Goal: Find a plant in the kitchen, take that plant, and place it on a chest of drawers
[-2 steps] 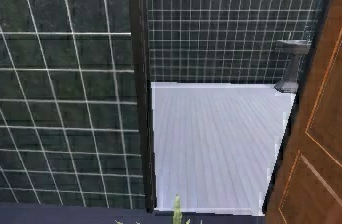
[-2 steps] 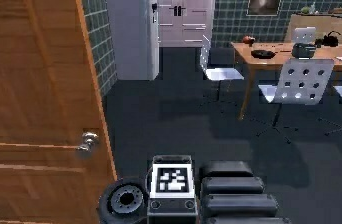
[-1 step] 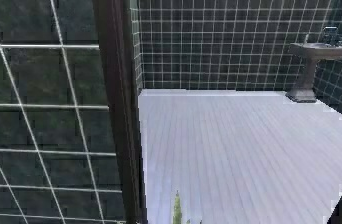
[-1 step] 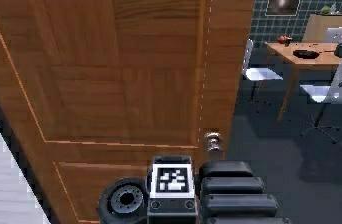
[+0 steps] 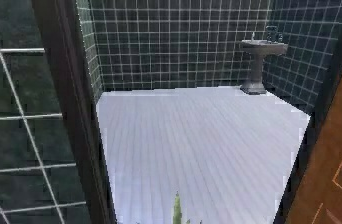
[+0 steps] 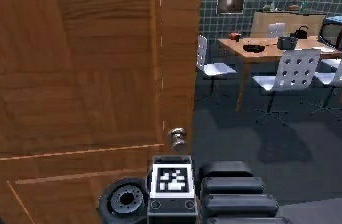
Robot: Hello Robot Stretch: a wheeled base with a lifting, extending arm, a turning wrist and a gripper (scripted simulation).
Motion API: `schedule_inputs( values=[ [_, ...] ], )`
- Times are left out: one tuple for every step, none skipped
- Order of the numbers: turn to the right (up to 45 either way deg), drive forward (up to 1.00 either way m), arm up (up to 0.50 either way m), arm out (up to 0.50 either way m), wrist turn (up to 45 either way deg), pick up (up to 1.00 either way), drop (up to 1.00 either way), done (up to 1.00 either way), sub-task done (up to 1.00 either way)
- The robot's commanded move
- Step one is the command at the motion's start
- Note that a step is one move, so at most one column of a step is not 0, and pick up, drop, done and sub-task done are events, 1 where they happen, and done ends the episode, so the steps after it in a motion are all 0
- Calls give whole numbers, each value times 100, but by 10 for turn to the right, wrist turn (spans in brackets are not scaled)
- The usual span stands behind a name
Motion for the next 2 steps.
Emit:
schedule_inputs(
  values=[
    [0, 55, 0, 0, 0, 0, 0, 0, 0],
    [-60, 0, 0, 0, 0, 0, 0, 0, 0]
  ],
)
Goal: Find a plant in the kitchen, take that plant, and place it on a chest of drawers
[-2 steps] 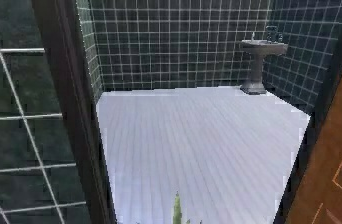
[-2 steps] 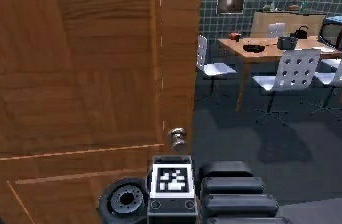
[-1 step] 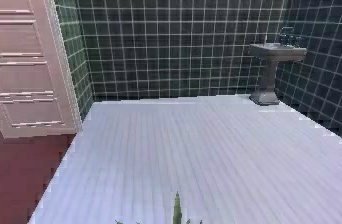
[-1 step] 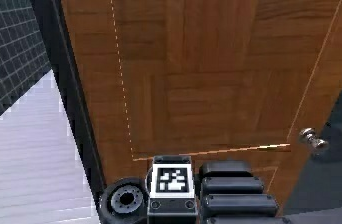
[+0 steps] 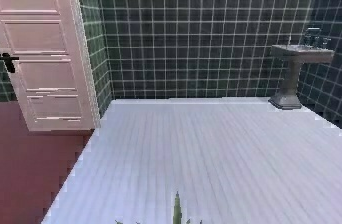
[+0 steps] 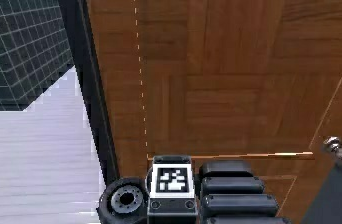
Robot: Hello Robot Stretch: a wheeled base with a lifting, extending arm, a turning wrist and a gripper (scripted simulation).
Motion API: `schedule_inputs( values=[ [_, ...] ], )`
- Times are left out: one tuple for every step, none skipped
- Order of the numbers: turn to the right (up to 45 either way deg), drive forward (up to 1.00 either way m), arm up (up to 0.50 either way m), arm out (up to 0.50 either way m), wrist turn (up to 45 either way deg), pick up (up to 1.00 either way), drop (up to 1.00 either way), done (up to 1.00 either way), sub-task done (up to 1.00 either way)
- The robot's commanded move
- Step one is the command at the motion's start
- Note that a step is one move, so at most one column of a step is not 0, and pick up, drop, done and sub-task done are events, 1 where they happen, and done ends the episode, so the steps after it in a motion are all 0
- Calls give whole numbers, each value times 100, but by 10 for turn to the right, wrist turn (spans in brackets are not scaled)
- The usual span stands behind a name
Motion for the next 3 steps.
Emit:
schedule_inputs(
  values=[
    [0, 45, 0, 0, 0, 0, 0, 0, 0],
    [-450, 0, 0, 0, 0, 0, 0, 0, 0],
    [-90, 0, 0, 0, 0, 0, 0, 0, 0]
  ],
)
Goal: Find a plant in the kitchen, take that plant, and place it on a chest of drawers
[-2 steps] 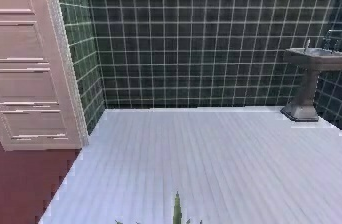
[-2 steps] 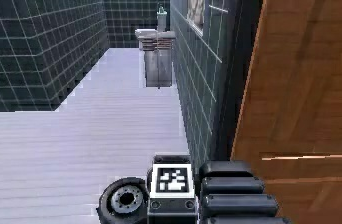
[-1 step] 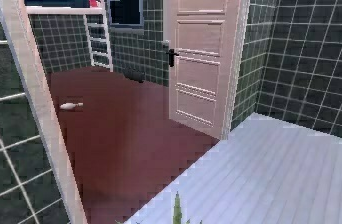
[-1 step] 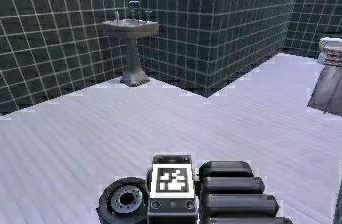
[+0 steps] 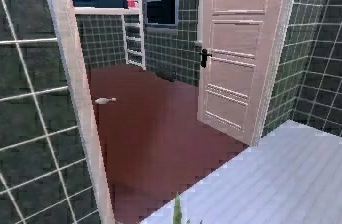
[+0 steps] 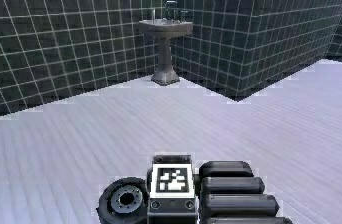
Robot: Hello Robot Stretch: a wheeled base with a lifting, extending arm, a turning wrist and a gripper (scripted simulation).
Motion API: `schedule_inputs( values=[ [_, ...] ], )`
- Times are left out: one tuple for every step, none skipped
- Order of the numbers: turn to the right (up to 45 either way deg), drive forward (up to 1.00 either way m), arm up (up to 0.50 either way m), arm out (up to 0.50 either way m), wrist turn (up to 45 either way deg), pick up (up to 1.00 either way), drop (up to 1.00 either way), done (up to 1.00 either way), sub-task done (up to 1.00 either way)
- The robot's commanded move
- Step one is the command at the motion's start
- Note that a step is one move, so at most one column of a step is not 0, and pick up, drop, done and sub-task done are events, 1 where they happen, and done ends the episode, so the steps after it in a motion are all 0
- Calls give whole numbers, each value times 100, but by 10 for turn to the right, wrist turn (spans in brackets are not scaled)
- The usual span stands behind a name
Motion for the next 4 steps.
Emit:
schedule_inputs(
  values=[
    [0, 100, 0, 0, 0, 0, 0, 0, 0],
    [-30, 0, 0, 0, 0, 0, 0, 0, 0],
    [0, 10, 0, 0, 0, 0, 0, 0, 0],
    [-270, 0, 0, 0, 0, 0, 0, 0, 0]
  ],
)
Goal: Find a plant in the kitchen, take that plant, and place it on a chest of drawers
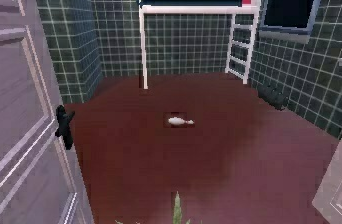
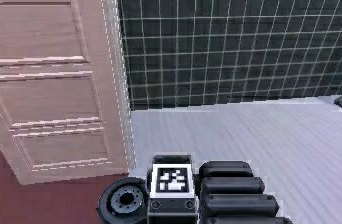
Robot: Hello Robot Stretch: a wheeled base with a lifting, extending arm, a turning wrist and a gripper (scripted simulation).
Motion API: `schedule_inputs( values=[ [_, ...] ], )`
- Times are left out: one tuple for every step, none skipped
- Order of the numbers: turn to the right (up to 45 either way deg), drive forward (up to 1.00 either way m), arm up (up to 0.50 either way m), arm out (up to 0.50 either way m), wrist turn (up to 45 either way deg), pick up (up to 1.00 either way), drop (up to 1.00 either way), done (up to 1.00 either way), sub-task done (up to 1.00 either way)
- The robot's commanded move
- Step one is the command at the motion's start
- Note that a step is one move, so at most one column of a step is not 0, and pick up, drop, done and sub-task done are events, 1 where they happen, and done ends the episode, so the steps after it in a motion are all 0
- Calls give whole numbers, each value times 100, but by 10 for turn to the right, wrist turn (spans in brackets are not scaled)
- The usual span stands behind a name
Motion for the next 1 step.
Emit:
schedule_inputs(
  values=[
    [0, 100, 0, 0, 0, 0, 0, 0, 0]
  ],
)
